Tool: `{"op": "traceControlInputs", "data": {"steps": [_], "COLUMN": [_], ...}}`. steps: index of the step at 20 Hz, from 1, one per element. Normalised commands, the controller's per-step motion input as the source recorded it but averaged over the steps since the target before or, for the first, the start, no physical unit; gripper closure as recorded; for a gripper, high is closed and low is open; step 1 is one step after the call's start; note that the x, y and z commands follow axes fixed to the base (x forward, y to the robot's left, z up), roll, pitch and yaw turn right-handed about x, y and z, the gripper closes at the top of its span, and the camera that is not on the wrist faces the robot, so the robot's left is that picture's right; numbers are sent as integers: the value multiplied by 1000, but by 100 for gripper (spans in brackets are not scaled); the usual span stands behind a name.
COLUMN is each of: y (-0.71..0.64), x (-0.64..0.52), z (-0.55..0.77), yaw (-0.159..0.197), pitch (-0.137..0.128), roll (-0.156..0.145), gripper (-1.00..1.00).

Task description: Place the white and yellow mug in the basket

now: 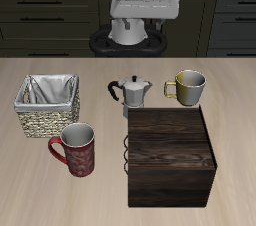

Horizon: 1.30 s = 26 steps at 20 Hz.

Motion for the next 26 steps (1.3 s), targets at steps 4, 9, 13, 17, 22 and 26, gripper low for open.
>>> {"op": "traceControlInputs", "data": {"steps": [4, 9, 13, 17, 22, 26], "y": [427, 344, 236, 306, 207, 116], "x": [-198, -57, 9, -61, -86, -35], "z": [69, 140, 11, -25, -95, -88], "yaw": [27, -24, -40, 44, -46, -35], "pitch": [-34, -21, 3, -18, 28, 17], "roll": [-16, -4, -43, -43, -20, 122], "gripper": [-100, -100, -100, -100, -100, -100]}}
